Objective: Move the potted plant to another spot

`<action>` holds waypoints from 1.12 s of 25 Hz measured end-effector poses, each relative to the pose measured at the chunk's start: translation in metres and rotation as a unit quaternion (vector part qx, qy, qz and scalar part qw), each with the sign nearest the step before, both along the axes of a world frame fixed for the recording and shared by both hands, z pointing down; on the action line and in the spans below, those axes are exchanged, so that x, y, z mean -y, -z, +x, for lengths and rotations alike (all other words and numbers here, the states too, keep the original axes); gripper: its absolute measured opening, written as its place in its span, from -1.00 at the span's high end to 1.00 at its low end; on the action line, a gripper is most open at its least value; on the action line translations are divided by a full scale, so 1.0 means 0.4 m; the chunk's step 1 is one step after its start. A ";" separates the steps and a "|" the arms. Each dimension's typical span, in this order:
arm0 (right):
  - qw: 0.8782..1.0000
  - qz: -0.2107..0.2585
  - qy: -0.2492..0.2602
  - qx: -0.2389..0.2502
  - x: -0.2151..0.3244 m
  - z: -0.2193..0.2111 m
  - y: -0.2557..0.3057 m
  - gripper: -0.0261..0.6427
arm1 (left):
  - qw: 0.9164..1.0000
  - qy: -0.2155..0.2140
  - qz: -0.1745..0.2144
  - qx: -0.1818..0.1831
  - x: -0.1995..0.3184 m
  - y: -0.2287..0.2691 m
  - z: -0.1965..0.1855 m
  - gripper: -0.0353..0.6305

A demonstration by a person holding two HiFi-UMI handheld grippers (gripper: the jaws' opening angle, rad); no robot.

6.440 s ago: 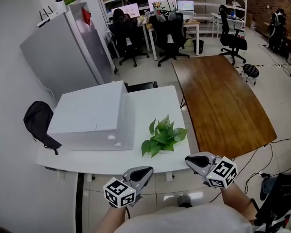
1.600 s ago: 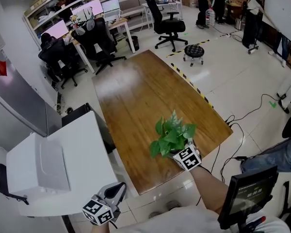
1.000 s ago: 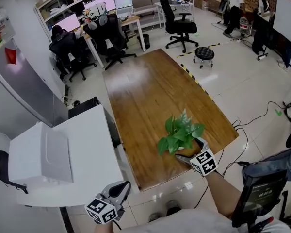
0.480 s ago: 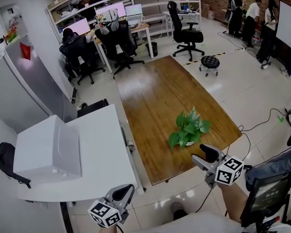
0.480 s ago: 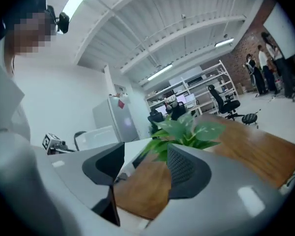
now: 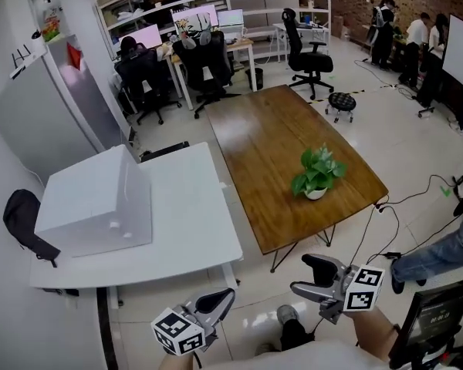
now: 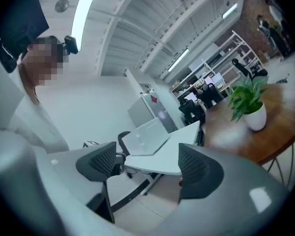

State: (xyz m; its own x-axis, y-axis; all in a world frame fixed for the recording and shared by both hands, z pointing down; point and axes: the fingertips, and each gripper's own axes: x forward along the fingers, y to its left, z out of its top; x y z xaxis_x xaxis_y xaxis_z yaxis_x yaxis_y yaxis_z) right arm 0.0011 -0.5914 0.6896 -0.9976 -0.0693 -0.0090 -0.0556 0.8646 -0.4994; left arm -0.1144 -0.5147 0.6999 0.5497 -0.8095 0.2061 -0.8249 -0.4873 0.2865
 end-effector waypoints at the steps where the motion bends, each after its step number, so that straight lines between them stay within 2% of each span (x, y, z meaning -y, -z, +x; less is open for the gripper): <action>1: 1.000 -0.003 0.009 -0.005 -0.038 -0.009 -0.001 -0.23 | 1.000 -0.003 0.001 -0.009 -0.023 0.015 0.007 0.91; 4: 0.999 0.006 0.031 -0.036 -0.139 -0.029 -0.012 -0.17 | 0.999 -0.015 0.002 -0.034 -0.088 0.056 0.043 0.91; 6: 0.999 0.005 0.016 -0.040 -0.172 -0.024 0.006 -0.08 | 0.999 -0.023 0.004 -0.029 -0.119 0.075 0.068 0.91; 11: 0.998 0.051 -0.008 -0.025 -0.180 0.027 0.098 0.54 | 0.999 -0.008 0.020 -0.027 -0.151 0.133 0.106 0.91; 13: 0.998 0.062 -0.011 -0.005 -0.183 0.061 0.133 0.72 | 1.000 -0.002 0.021 -0.020 -0.159 0.150 0.134 0.91; 16: 0.998 0.067 -0.014 0.004 -0.182 0.121 0.145 0.88 | 0.999 0.010 0.021 -0.024 -0.159 0.152 0.183 0.91; 19: 0.997 0.070 -0.009 0.009 -0.176 0.184 0.153 0.91 | 0.999 0.009 0.020 -0.031 -0.142 0.162 0.247 0.91; 25: 0.997 0.080 -0.020 0.013 -0.150 0.275 0.169 0.91 | 0.999 -0.017 0.029 -0.013 -0.088 0.188 0.364 0.91; 28: 0.996 0.085 -0.022 0.009 -0.143 0.290 0.174 0.91 | 0.999 -0.026 0.036 -0.001 -0.078 0.204 0.391 0.91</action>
State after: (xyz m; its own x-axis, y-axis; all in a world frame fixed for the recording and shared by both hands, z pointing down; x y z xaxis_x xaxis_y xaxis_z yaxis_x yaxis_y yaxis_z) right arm 0.1173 -0.5342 0.6198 -0.9931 -0.1095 -0.0432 -0.0878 0.9336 -0.3474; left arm 0.0419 -0.4833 0.6182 0.5914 -0.7928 0.1473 -0.7977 -0.5485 0.2506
